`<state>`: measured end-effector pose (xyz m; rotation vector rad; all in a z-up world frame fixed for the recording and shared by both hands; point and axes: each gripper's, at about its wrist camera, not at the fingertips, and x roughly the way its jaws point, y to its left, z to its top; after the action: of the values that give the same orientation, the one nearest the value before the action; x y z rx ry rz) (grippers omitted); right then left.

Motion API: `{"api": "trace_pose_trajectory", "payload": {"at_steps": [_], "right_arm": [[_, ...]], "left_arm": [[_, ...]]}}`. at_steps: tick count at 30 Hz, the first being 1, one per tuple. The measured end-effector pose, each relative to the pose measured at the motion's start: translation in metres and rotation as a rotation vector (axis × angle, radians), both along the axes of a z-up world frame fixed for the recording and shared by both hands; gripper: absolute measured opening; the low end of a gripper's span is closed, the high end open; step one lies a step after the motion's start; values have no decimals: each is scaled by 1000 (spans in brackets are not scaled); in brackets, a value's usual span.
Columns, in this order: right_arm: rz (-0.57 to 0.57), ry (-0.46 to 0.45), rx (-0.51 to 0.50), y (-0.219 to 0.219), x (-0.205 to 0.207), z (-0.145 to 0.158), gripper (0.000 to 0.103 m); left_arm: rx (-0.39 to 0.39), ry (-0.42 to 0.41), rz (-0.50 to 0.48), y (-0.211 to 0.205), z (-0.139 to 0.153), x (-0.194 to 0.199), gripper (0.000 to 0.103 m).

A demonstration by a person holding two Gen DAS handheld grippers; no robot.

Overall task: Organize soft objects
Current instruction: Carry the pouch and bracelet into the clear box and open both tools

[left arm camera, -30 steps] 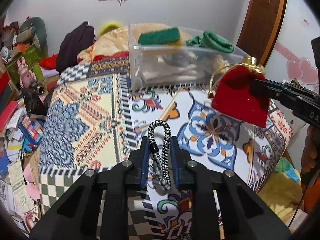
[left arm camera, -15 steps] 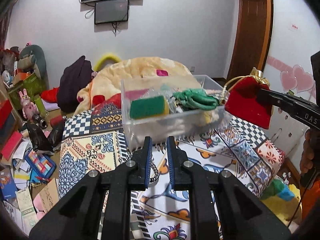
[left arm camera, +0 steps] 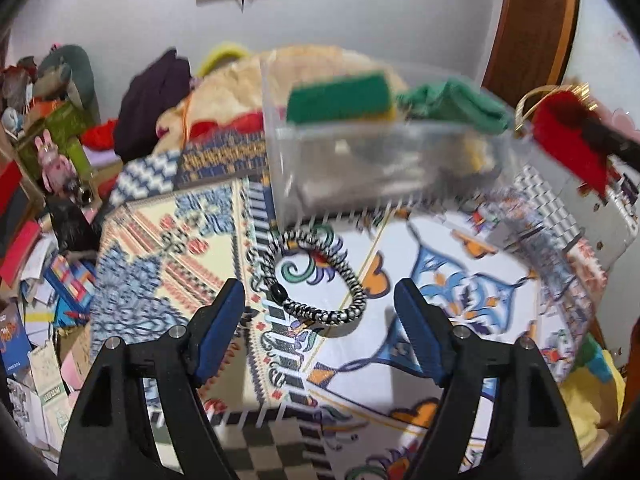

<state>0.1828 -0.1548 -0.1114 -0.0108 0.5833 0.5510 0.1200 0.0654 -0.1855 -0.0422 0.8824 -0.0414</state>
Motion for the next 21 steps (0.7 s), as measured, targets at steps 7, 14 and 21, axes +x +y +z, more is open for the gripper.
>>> {"api": "trace_pose_trajectory", "payload": {"at_steps": [7,14,21], "right_arm": [[-19,-1,8,-9,4,2,12],[-34,-12,18,-15,7,7,12],[-52,-44,31,-19,15,18,12]], "left_arm": [[22,-30,32,-5,-11,12,61],[42,-40,-48,-21,-6,-1,18],[40,-117,-80,-33,25,-19,18]]}}
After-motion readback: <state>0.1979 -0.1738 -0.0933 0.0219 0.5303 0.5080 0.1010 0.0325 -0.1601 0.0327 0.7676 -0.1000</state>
